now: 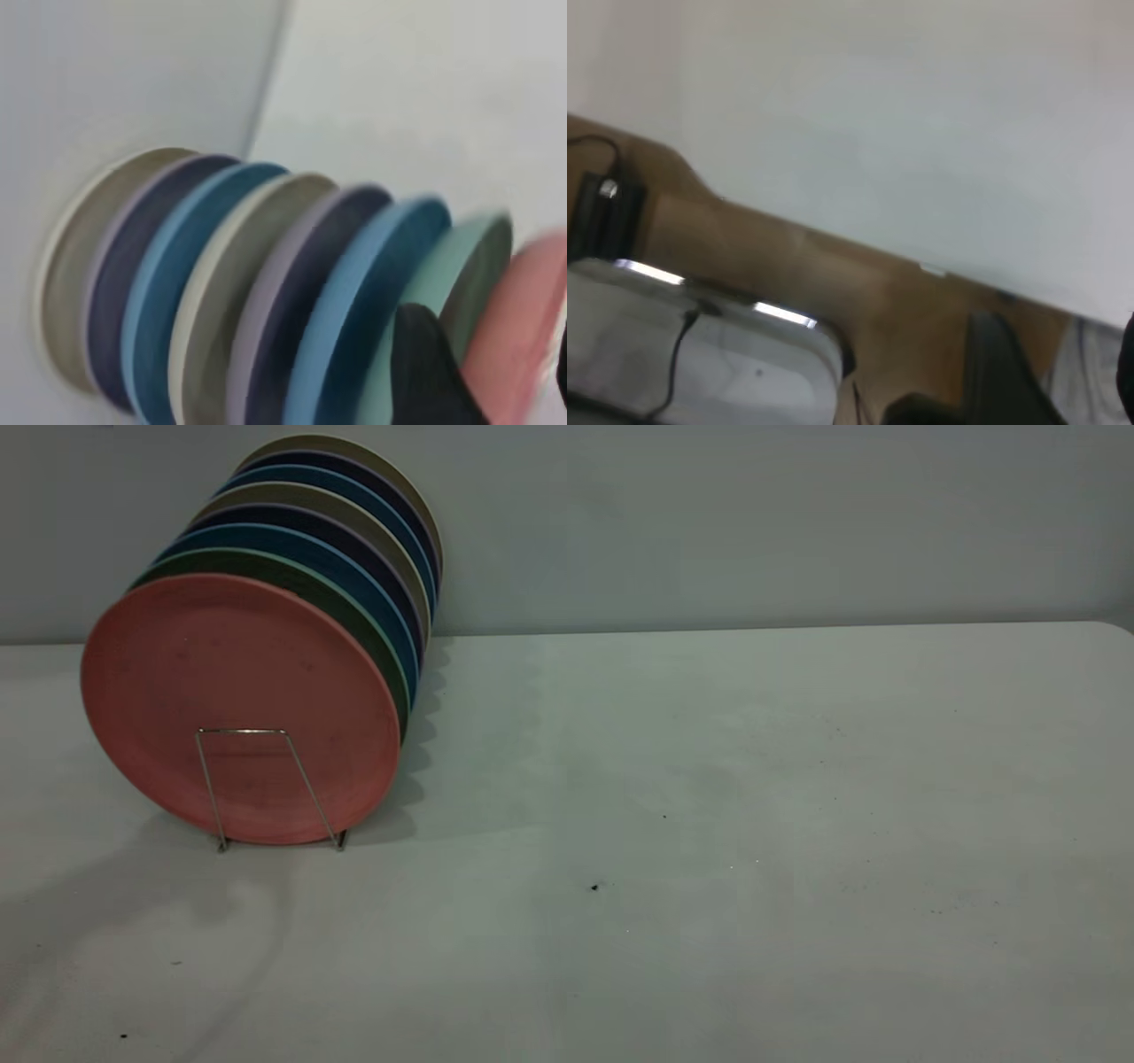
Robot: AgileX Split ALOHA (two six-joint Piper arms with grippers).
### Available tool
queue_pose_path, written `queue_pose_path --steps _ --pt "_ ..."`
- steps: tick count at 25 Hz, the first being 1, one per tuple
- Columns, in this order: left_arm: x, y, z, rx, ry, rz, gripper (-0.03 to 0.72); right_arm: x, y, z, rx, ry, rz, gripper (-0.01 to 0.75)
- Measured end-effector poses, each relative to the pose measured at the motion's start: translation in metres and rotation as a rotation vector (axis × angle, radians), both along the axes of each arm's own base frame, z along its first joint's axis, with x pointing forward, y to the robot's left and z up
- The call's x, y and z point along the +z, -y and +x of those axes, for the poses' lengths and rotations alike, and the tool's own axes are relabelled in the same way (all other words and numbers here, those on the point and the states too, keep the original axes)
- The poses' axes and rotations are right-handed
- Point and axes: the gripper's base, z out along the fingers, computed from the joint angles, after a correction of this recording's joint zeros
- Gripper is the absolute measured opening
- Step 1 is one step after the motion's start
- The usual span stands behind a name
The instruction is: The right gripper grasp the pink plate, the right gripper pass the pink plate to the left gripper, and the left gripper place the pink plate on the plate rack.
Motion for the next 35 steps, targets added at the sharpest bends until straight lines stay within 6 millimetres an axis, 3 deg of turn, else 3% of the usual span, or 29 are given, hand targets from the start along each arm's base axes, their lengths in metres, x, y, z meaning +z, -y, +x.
queue_pose_path --steps 3,8,11,15,21,30,35 --pt "0.035 0.000 -0.027 0.151 -0.046 -0.125 0.400 -0.003 0.000 0.003 -0.032 0.041 0.020 0.345" --pt "0.077 -0.003 -0.085 0.277 -0.132 -0.161 0.400 -0.006 0.002 0.004 -0.088 0.035 0.027 0.345" --pt "0.090 -0.006 -0.119 0.380 -0.232 -0.166 0.400 -0.007 0.001 0.003 -0.070 0.031 0.026 0.345" --pt "0.091 -0.015 -0.153 0.548 -0.336 -0.136 0.400 -0.008 0.000 0.003 -0.045 0.028 0.024 0.345" --pt "0.058 -0.026 -0.185 0.801 -0.439 -0.142 0.423 -0.007 -0.001 0.002 -0.015 0.035 0.023 0.345" --pt "-0.038 -0.034 -0.255 1.036 -0.625 -0.082 0.490 -0.004 0.002 -0.010 -0.006 0.121 0.039 0.345" --pt "-0.061 -0.035 -0.282 1.074 -0.578 -0.117 0.492 -0.002 0.003 -0.017 -0.007 0.177 0.050 0.345"
